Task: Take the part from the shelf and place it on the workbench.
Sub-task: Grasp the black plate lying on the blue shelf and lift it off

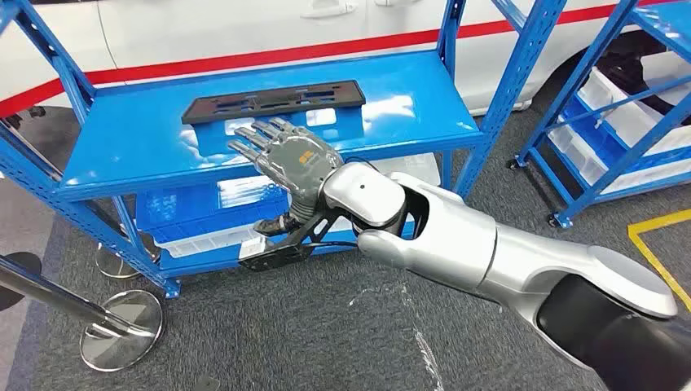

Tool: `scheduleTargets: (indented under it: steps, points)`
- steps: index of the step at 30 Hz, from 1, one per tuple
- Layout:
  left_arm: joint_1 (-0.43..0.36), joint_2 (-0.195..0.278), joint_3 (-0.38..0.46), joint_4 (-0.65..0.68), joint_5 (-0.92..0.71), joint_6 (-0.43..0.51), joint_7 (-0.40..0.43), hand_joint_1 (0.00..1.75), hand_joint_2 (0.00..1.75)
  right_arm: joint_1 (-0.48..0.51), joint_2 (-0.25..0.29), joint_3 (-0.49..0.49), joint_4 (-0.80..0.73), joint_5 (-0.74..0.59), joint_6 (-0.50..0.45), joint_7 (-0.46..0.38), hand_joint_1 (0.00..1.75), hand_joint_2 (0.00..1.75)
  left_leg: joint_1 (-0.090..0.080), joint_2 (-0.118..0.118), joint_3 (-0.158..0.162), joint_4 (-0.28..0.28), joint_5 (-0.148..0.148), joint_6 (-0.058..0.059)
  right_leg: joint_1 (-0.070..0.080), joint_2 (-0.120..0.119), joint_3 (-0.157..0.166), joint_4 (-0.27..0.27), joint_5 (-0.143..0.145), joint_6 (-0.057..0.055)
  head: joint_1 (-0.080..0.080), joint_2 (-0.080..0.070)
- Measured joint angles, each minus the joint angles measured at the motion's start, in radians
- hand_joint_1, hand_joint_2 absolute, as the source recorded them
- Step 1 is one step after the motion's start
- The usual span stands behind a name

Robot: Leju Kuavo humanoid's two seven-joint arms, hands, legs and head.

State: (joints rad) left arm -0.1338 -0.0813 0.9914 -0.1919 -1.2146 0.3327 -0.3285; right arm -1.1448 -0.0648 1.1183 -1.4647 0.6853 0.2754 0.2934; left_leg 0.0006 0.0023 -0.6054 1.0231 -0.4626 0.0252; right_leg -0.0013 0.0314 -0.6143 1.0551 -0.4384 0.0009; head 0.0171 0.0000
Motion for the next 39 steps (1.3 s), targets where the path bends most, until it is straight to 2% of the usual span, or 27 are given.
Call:
scheduleTargets:
  steps: [2, 4, 7, 8, 9, 11, 12, 13, 14, 16, 18, 19, 20, 22, 23, 24, 25, 26, 27, 29, 30, 31, 34, 35, 37, 38, 39]
  points:
    - [0.001, 0.0, 0.0, 0.0, 0.0, 0.003, 0.001, 0.0, 0.0, 0.0, -0.003, 0.002, -0.004, 0.008, 0.001, 0.0, 0.0, 0.0, 0.004, 0.001, 0.013, -0.008, 0.002, 0.003, 0.0, -0.002, -0.001, 0.007, -0.003, 0.004, 0.0, 0.0]
    - [0.002, 0.0, 0.001, 0.0, 0.0, 0.008, 0.002, 0.0, 0.0, -0.003, -0.01, 0.006, -0.01, 0.02, 0.002, 0.0, 0.0, 0.0, 0.009, 0.002, 0.031, -0.018, 0.004, 0.009, -0.001, -0.01, -0.026, 0.061, -0.034, 0.014, 0.004, 0.0]
    - [0.001, 0.0, 0.009, 0.0, 0.0, 0.013, 0.003, 0.0, 0.0, -0.001, -0.017, 0.012, -0.014, 0.027, 0.005, 0.0, 0.0, 0.0, 0.011, 0.004, 0.04, -0.019, -0.003, 0.016, -0.007, -0.018, -0.123, 0.233, -0.105, 0.027, 0.008, 0.0]
    - [0.001, 0.0, 0.013, 0.0, 0.0, 0.013, 0.003, 0.0, 0.0, 0.002, -0.018, 0.015, -0.015, 0.029, 0.006, 0.0, 0.0, 0.0, 0.011, 0.004, 0.044, -0.019, -0.007, 0.016, -0.009, -0.02, -0.145, 0.26, -0.105, 0.031, 0.008, 0.0]
    - [0.001, 0.0, 0.015, 0.001, 0.0, 0.014, 0.003, 0.0, 0.0, 0.003, -0.021, 0.016, -0.016, 0.031, 0.007, 0.0, 0.0, 0.0, 0.012, 0.004, 0.049, -0.018, -0.013, 0.014, -0.013, -0.021, -0.151, 0.254, -0.087, 0.034, 0.008, 0.0]
    - [0.003, -0.001, 0.017, 0.003, 0.001, 0.014, 0.003, 0.0, 0.0, 0.003, -0.026, 0.017, -0.019, 0.034, 0.008, 0.0, 0.0, 0.0, 0.016, 0.004, 0.065, -0.016, -0.027, 0.007, -0.018, -0.026, -0.113, 0.143, -0.008, 0.038, 0.009, 0.0]
    - [0.003, -0.002, 0.017, 0.003, 0.001, 0.016, 0.004, 0.0, 0.0, 0.003, -0.028, 0.017, -0.021, 0.034, 0.008, 0.0, 0.0, 0.0, 0.018, 0.004, 0.073, -0.016, -0.034, 0.001, -0.016, -0.028, -0.087, 0.081, 0.021, 0.037, 0.009, 0.0]
    - [0.003, -0.002, 0.017, 0.004, 0.001, 0.018, 0.006, 0.0, 0.0, 0.001, -0.03, 0.017, -0.023, 0.035, 0.009, 0.0, 0.0, 0.0, 0.019, 0.005, 0.078, -0.015, -0.042, -0.007, -0.014, -0.03, -0.067, 0.028, 0.035, 0.032, 0.009, 0.0]
    - [0.001, -0.002, 0.018, 0.004, 0.002, 0.021, 0.007, 0.0, 0.0, 0.001, -0.031, 0.018, -0.025, 0.035, 0.01, 0.0, 0.0, 0.0, 0.019, 0.007, 0.08, -0.015, -0.047, -0.015, -0.01, -0.031, -0.055, -0.003, 0.041, 0.025, 0.009, 0.0]
    - [-0.002, -0.002, 0.019, 0.004, 0.002, 0.028, 0.009, 0.0, 0.0, 0.001, -0.033, 0.019, -0.029, 0.038, 0.015, -0.001, 0.0, 0.0, 0.018, 0.009, 0.085, -0.017, -0.051, -0.029, -0.005, -0.03, -0.047, -0.018, 0.03, 0.005, 0.008, 0.0]
    - [-0.001, -0.002, 0.019, 0.005, 0.002, 0.032, 0.01, 0.0, 0.0, 0.002, -0.036, 0.019, -0.031, 0.041, 0.022, -0.001, 0.0, 0.0, 0.018, 0.009, 0.082, 0.0, -0.052, -0.037, -0.008, -0.029, -0.034, -0.022, 0.029, -0.01, 0.007, 0.0]
    - [-0.001, -0.002, 0.02, 0.005, 0.003, 0.034, 0.01, 0.0, 0.0, 0.001, -0.037, 0.02, -0.031, 0.042, 0.025, 0.0, 0.0, 0.0, 0.019, 0.008, 0.064, 0.035, -0.057, -0.039, -0.009, -0.028, -0.025, -0.026, 0.027, -0.015, 0.005, 0.0]
    - [-0.002, -0.003, 0.02, 0.005, 0.003, 0.036, 0.01, 0.0, 0.0, 0.0, -0.037, 0.021, -0.031, 0.042, 0.029, 0.0, 0.0, 0.0, 0.02, 0.008, 0.032, 0.091, -0.068, -0.041, -0.009, -0.027, -0.016, -0.03, 0.024, -0.02, 0.003, 0.0]
    - [-0.002, -0.003, 0.02, 0.005, 0.005, 0.039, 0.01, 0.0, 0.0, 0.0, -0.038, 0.024, -0.031, 0.043, 0.036, 0.0, 0.0, 0.0, 0.019, 0.007, -0.054, 0.22, -0.108, -0.042, -0.005, -0.027, -0.001, -0.034, 0.014, -0.028, 0.0, 0.0]
    - [-0.001, -0.003, 0.021, 0.006, 0.006, 0.041, 0.01, 0.0, 0.0, 0.001, -0.038, 0.027, -0.031, 0.043, 0.039, 0.0, 0.0, 0.0, 0.018, 0.007, -0.091, 0.262, -0.125, -0.041, -0.002, -0.026, 0.006, -0.034, 0.008, -0.031, 0.0, 0.0]
    - [0.0, -0.003, 0.021, 0.006, 0.006, 0.042, 0.01, 0.0, 0.0, 0.001, -0.038, 0.03, -0.031, 0.043, 0.04, 0.0, 0.0, 0.0, 0.016, 0.007, -0.115, 0.273, -0.127, -0.037, 0.001, -0.026, 0.015, -0.034, 0.001, -0.033, 0.0, 0.0]
    - [0.002, -0.003, 0.022, 0.006, 0.006, 0.043, 0.01, 0.0, 0.0, 0.002, -0.038, 0.031, -0.031, 0.043, 0.04, 0.0, 0.0, 0.0, 0.014, 0.007, -0.123, 0.251, -0.107, -0.031, 0.005, -0.026, 0.025, -0.034, -0.006, -0.035, 0.0, 0.0]
    - [0.003, -0.003, 0.023, 0.006, 0.005, 0.044, 0.01, 0.0, 0.0, 0.001, -0.038, 0.032, -0.031, 0.043, 0.04, 0.0, 0.0, 0.0, 0.009, 0.009, -0.115, 0.197, -0.063, -0.021, 0.008, -0.027, 0.037, -0.034, -0.014, -0.035, 0.0, 0.0]
    - [0.004, -0.003, 0.023, 0.006, 0.004, 0.044, 0.01, 0.0, 0.0, 0.0, -0.038, 0.032, -0.031, 0.043, 0.04, 0.0, 0.0, 0.0, 0.002, 0.017, -0.099, 0.127, -0.005, -0.007, 0.011, -0.03, 0.048, -0.035, -0.023, -0.036, 0.001, 0.0]
    - [0.001, -0.002, 0.024, 0.006, 0.003, 0.045, 0.01, 0.0, 0.0, -0.001, -0.039, 0.033, -0.032, 0.043, 0.04, 0.0, 0.0, 0.87, -0.014, 0.034, -0.072, 0.02, 0.065, 0.014, 0.017, -0.037, 0.063, -0.035, -0.038, -0.031, 0.002, 0.0]
    - [-0.001, -0.001, 0.024, 0.006, 0.003, 0.045, 0.01, 0.0, 0.0, -0.001, -0.04, 0.034, -0.032, 0.043, 0.04, 0.0, 0.0, 1.31, -0.02, 0.039, -0.066, -0.002, 0.077, 0.018, 0.019, -0.041, 0.065, -0.035, -0.044, -0.026, 0.002, 0.0]
    - [-0.003, -0.001, 0.024, 0.006, 0.003, 0.045, 0.01, 0.0, 0.0, -0.002, -0.04, 0.034, -0.033, 0.043, 0.04, 0.0, 0.0, 1.31, -0.022, 0.035, -0.065, -0.006, 0.074, 0.017, 0.02, -0.046, 0.066, -0.035, -0.049, -0.021, 0.002, 0.0]
    - [-0.002, -0.002, 0.025, 0.006, 0.003, 0.045, 0.009, 0.0, 0.0, -0.007, -0.041, 0.035, -0.036, 0.043, 0.039, -0.001, 0.0, 0.0, -0.012, 0.018, -0.049, -0.024, 0.084, 0.021, 0.021, -0.05, 0.059, -0.01, -0.076, -0.005, 0.002, 0.0]
    - [-0.003, -0.003, 0.025, 0.006, 0.002, 0.046, 0.009, 0.0, 0.0, -0.009, -0.041, 0.035, -0.037, 0.043, 0.039, -0.001, 0.0, 0.0, -0.008, 0.013, -0.043, -0.03, 0.084, 0.023, 0.019, -0.046, 0.039, 0.031, -0.098, 0.001, 0.002, 0.0]
    - [-0.005, -0.003, 0.026, 0.006, 0.002, 0.046, 0.009, 0.0, 0.0, -0.009, -0.041, 0.035, -0.038, 0.043, 0.039, -0.002, 0.0, 0.0, -0.006, 0.002, -0.038, -0.031, 0.079, 0.027, 0.011, -0.035, -0.032, 0.161, -0.149, 0.01, 0.003, 0.0]
    - [-0.006, -0.003, 0.027, 0.006, 0.002, 0.046, 0.009, 0.0, 0.0, -0.007, -0.042, 0.036, -0.038, 0.043, 0.039, -0.003, 0.0, 0.0, -0.005, -0.004, -0.036, -0.029, 0.075, 0.027, 0.006, -0.034, -0.072, 0.221, -0.163, 0.014, 0.003, 0.0]
    - [-0.007, -0.003, 0.028, 0.006, 0.001, 0.046, 0.009, 0.0, 0.0, -0.004, -0.042, 0.037, -0.038, 0.043, 0.039, -0.004, 0.0, 0.0, -0.004, -0.01, -0.034, -0.027, 0.071, 0.026, 0.002, -0.033, -0.1, 0.254, -0.16, 0.017, 0.003, 0.0]
